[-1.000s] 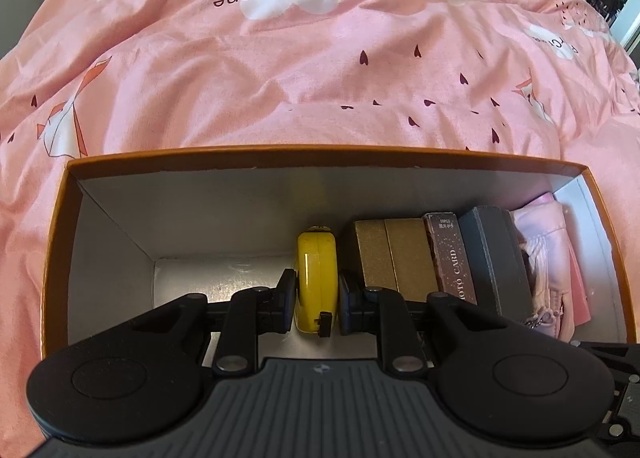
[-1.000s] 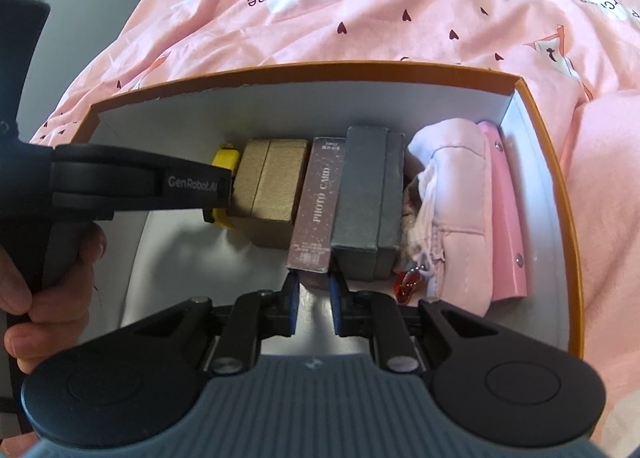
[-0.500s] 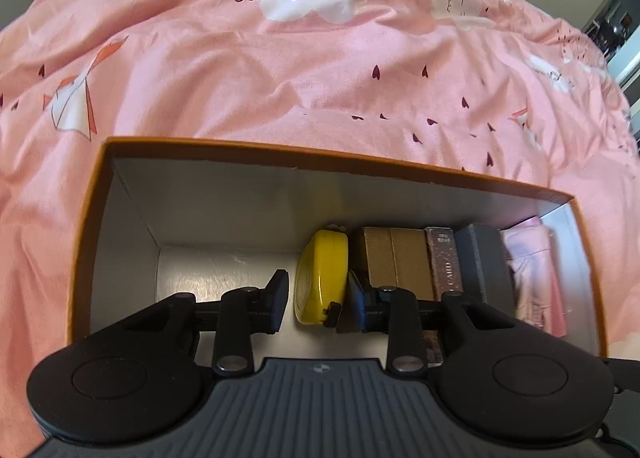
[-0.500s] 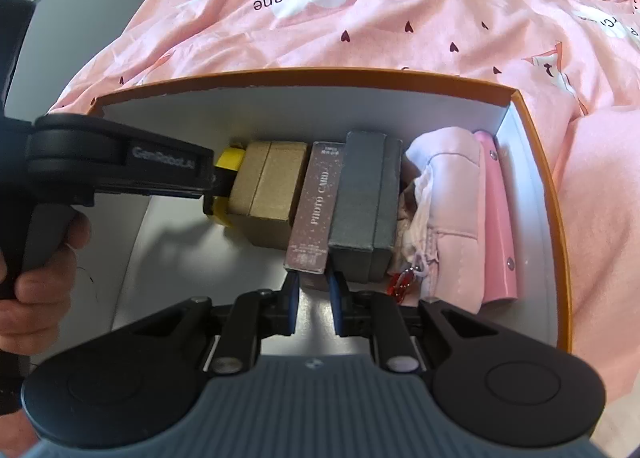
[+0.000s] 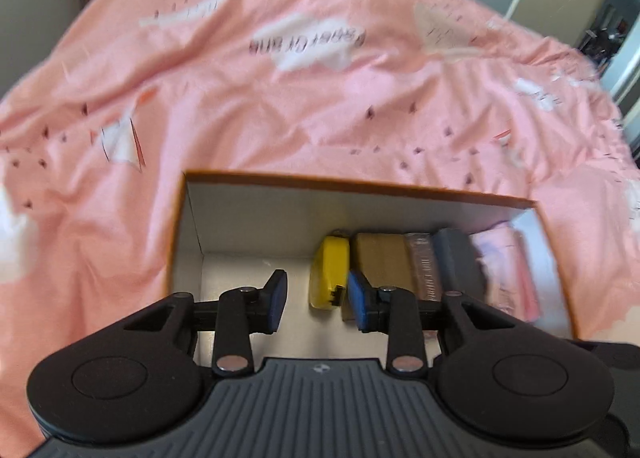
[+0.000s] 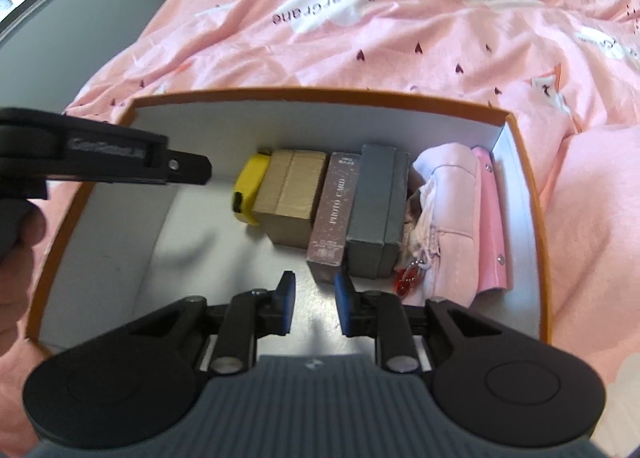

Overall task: Organize objects
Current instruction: 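Move both tools back to the plush toys beside the orange box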

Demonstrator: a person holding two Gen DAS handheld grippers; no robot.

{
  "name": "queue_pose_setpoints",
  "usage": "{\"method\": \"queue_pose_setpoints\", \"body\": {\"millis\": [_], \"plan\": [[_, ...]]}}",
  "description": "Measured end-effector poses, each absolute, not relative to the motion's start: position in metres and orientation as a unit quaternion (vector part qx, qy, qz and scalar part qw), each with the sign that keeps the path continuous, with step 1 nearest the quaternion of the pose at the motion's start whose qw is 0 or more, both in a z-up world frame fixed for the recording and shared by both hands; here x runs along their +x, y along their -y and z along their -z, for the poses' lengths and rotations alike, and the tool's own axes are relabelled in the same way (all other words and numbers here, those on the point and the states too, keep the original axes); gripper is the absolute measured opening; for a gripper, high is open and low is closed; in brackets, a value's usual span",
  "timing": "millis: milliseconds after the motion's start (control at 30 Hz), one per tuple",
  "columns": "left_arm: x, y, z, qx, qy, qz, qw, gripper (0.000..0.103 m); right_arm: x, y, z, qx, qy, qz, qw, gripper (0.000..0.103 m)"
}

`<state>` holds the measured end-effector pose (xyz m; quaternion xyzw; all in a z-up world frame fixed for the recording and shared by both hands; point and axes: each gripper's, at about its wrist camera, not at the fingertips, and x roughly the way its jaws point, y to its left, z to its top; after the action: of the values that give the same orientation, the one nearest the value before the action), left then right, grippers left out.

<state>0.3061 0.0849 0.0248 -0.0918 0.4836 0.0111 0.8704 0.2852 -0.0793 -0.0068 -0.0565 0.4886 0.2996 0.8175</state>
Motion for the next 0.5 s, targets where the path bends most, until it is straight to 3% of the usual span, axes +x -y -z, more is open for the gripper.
{"method": "queue_pose_setpoints", "body": {"millis": [233,300,500], "plan": [[0.238,-0.071,-0.083,-0.050,-0.430,-0.007,0.901,0.037,0.229,0.104,-0.042,-0.038,-0.414,-0.326,0.849,0.025],[0.213,-0.070,-0.096,-0.050,-0.420,0.000,0.906,0.037,0.207,0.114,-0.056,-0.029,-0.392,-0.338,0.855,0.030],[0.143,-0.068,-0.101,-0.045,-0.424,-0.001,0.905,0.037,0.143,0.137,-0.060,-0.015,-0.388,-0.350,0.853,0.035]]}}
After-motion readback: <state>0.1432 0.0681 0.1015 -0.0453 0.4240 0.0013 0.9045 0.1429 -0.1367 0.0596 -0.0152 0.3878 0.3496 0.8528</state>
